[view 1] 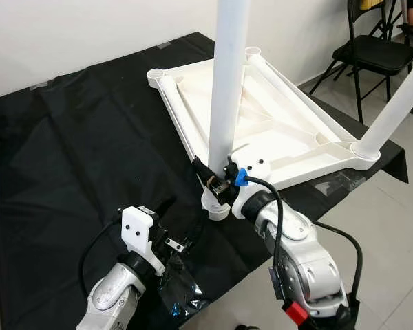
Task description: Building children table
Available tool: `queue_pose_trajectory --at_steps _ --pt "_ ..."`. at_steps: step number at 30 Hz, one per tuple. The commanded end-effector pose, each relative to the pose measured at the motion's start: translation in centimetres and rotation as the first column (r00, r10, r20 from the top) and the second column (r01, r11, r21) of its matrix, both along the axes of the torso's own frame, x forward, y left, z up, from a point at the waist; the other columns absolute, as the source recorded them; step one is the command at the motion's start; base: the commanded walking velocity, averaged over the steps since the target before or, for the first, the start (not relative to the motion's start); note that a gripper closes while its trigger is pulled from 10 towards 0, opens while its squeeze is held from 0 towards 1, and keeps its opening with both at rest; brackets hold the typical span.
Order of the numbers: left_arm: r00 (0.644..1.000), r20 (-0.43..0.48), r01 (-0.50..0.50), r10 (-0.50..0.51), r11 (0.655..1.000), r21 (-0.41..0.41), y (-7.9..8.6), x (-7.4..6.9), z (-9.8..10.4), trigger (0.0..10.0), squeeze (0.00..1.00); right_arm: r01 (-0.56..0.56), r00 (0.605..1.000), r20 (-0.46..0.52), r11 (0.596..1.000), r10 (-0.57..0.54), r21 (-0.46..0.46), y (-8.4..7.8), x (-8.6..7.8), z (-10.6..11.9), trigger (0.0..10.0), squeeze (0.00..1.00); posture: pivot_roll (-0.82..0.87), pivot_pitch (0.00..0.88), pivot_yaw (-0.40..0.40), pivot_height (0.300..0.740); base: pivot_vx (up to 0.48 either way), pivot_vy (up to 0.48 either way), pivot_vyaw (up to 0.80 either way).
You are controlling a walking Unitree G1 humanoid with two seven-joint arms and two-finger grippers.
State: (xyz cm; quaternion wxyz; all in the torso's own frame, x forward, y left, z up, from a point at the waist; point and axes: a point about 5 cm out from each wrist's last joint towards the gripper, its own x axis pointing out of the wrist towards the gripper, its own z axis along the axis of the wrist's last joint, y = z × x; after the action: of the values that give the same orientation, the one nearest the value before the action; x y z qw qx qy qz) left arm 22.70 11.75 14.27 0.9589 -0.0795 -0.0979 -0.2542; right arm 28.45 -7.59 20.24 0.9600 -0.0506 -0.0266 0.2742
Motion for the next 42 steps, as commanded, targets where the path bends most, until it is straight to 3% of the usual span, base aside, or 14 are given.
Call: queue_pose_trajectory --at_steps 1,2,8,11,12,13,15,16,17,18,31,32,33,42 --pt "1.0 -0.019 -0.011 0.012 1.0 0.009 0.2 -0.2 -0.6 10.0 0.0 0.046 0.986 -0.159 0.997 -0.054 -0.055 -0.8 0.2 -3.1 10.0 0.46 0.04 0.199 0.01 0.74 0.0 0.0 0.0" --pt "1.0 -0.019 -0.011 0.011 1.0 0.009 0.2 -0.2 -0.6 10.0 0.0 0.024 0.991 -0.134 0.999 -0.03 -0.041 -1.0 0.6 -2.3 10.0 1.0 0.05 0.202 0.01 0.74 0.0 0.0 0.0" --pt "1.0 -0.017 -0.01 0.011 1.0 0.007 0.2 -0.2 -0.5 10.0 0.0 -0.124 0.991 -0.059 0.992 0.122 -0.019 -1.2 1.3 -0.1 10.0 1.0 0.05 0.208 0.012 0.74 0.0 0.0 0.0" --pt "1.0 -0.016 -0.01 0.01 1.0 0.006 0.1 -0.3 -0.5 10.0 0.0 -0.312 0.95 -0.046 0.947 0.309 -0.083 -1.6 1.6 0.7 10.0 1.0 0.06 0.214 0.013 0.74 0.0 0.0 0.0" --pt "1.0 -0.015 -0.01 0.01 1.0 0.005 0.1 -0.3 -0.5 10.0 0.0 -0.417 0.909 -0.052 0.901 0.414 -0.12 -2.0 1.5 1.1 10.0 1.0 0.06 0.219 0.014 0.74 0.0 0.0 0.0" --pt "1.0 -0.015 -0.01 0.01 1.0 0.005 0.1 -0.4 -0.4 10.0 0.0 -0.501 0.865 -0.054 0.853 0.499 -0.144 -2.3 1.6 1.5 10.0 0.84 0.06 0.221 0.016 0.74 0.0 0.0 0.0" --pt "1.0 -0.014 -0.01 0.01 1.0 0.005 0.1 -0.5 -0.4 10.0 0.0 -0.548 0.835 -0.053 0.822 0.547 -0.157 -2.6 1.6 1.8 10.0 0.84 0.06 0.222 0.017 0.74 0.0 0.0 0.0" --pt "1.0 -0.014 -0.01 0.01 1.0 0.004 0.0 -0.6 -0.3 10.0 0.0 -0.585 0.81 -0.06 0.793 0.584 -0.17 -2.9 2.0 2.1 10.0 0.0 0.07 0.231 0.018 0.74 0.0 0.0 0.0" --pt "1.0 -0.014 -0.01 0.01 1.0 0.004 0.0 -0.6 -0.3 10.0 0.0 -0.585 0.81 -0.06 0.793 0.584 -0.17 -2.9 2.0 2.1 10.0 0.0 0.07 0.231 0.018 0.74 0.0 0.0 0.0" --pt "1.0 -0.015 -0.009 0.009 1.0 0.006 0.1 -0.9 -0.3 10.0 0.0 -0.672 0.737 -0.096 0.713 0.669 -0.2 -3.6 2.6 2.8 10.0 0.0 0.09 0.24 0.025 0.74 0.0 0.0 0.0" --pt "1.0 -0.019 -0.011 0.012 1.0 0.012 0.3 -1.3 -0.1 10.0 0.0 -0.764 0.636 -0.122 0.598 0.762 -0.243 -5.4 4.6 6.0 10.0 0.0 0.1 0.264 0.025 0.74 0.0 0.0 0.0" --pt "1.0 -0.019 -0.012 0.012 1.0 0.012 0.3 -1.3 -0.1 10.0 0.0 -0.77 0.628 -0.133 0.587 0.767 -0.248 -5.8 4.7 6.1 9.1 0.0 0.1 0.264 0.025 0.74 0.0 0.0 0.0" --pt "1.0 -0.02 -0.012 0.013 1.0 0.013 0.3 -1.2 -0.1 10.0 0.0 -0.773 0.625 -0.139 0.583 0.768 -0.251 -6.2 4.8 6.3 0.0 0.0 0.09 0.268 0.027 0.74 0.0 0.0 0.0" --pt "1.0 -0.023 -0.011 0.011 1.0 0.01 0.1 -1.1 -0.2 10.0 0.0 -0.795 0.601 -0.154 0.566 0.784 -0.218 -7.3 4.2 5.2 0.0 0.0 0.09 0.26 0.024 0.74 0.0 0.0 0.0"
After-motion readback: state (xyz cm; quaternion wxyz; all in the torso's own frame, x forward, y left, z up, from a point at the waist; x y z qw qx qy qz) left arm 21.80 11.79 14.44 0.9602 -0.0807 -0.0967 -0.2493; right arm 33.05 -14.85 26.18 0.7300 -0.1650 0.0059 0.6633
